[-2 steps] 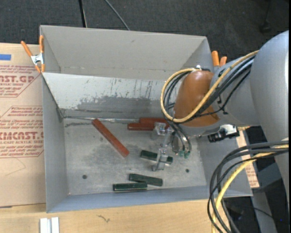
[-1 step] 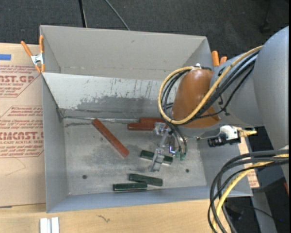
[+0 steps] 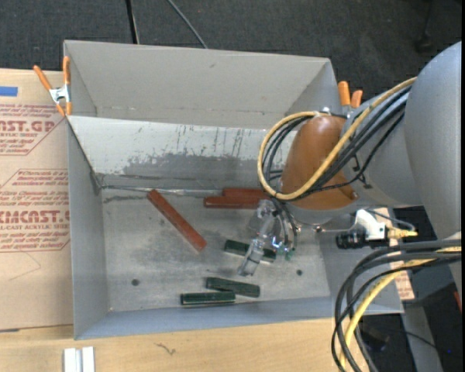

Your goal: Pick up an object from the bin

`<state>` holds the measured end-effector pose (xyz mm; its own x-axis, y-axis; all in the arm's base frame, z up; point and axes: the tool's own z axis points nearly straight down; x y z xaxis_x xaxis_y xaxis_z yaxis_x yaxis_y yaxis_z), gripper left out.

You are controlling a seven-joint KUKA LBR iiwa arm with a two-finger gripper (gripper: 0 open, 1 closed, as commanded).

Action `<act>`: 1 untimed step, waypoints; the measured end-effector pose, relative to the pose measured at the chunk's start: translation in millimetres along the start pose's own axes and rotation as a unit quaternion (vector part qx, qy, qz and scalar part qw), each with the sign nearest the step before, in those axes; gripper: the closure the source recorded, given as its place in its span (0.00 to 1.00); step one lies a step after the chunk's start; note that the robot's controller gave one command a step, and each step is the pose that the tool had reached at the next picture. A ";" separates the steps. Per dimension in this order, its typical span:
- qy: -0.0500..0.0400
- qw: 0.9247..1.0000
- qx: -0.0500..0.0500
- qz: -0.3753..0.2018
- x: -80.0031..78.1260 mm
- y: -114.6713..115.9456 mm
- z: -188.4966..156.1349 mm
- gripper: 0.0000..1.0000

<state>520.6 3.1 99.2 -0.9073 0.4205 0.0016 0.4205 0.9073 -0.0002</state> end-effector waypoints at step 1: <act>0.000 0.998 0.000 0.062 14.3 1.0 30.2 0.00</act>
Offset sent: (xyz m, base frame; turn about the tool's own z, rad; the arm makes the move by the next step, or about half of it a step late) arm -0.0120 0.0062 -0.0292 0.1234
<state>508.0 10.1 69.0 -0.8488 0.5288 0.0020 0.5288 0.8488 0.0000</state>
